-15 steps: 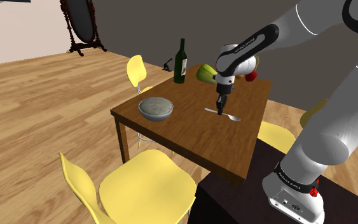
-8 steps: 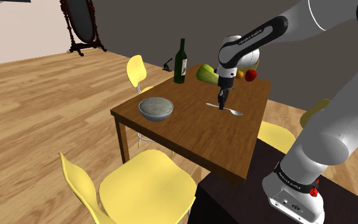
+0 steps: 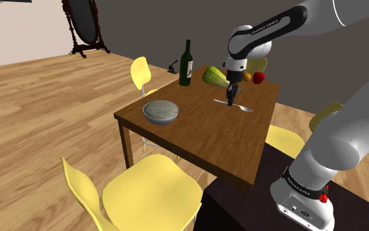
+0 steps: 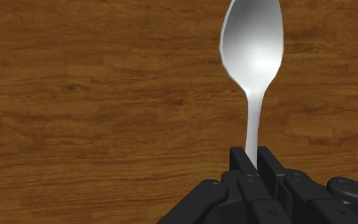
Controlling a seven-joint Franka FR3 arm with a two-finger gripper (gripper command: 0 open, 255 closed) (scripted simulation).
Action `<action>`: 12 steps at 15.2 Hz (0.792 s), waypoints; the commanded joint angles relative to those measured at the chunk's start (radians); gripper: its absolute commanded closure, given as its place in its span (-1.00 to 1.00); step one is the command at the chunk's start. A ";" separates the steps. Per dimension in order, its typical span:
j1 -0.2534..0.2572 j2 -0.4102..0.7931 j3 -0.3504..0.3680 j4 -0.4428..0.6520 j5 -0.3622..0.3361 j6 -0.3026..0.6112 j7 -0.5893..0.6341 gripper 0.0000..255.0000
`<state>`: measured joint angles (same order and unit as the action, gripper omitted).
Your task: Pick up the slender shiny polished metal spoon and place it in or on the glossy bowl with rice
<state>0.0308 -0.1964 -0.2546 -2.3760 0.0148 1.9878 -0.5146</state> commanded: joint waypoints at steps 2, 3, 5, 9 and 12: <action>-0.001 -0.022 0.002 0.022 -0.005 -0.044 0.005 1.00; -0.001 -0.028 0.003 0.030 -0.007 -0.058 0.007 1.00; -0.002 -0.039 0.004 0.047 -0.009 -0.086 0.010 1.00; -0.002 -0.059 0.007 0.084 -0.012 -0.141 0.016 1.00; 0.021 -0.020 0.031 0.130 0.011 -0.149 0.050 1.00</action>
<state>0.0433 -0.2324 -0.2326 -2.2653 0.0170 1.8430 -0.4776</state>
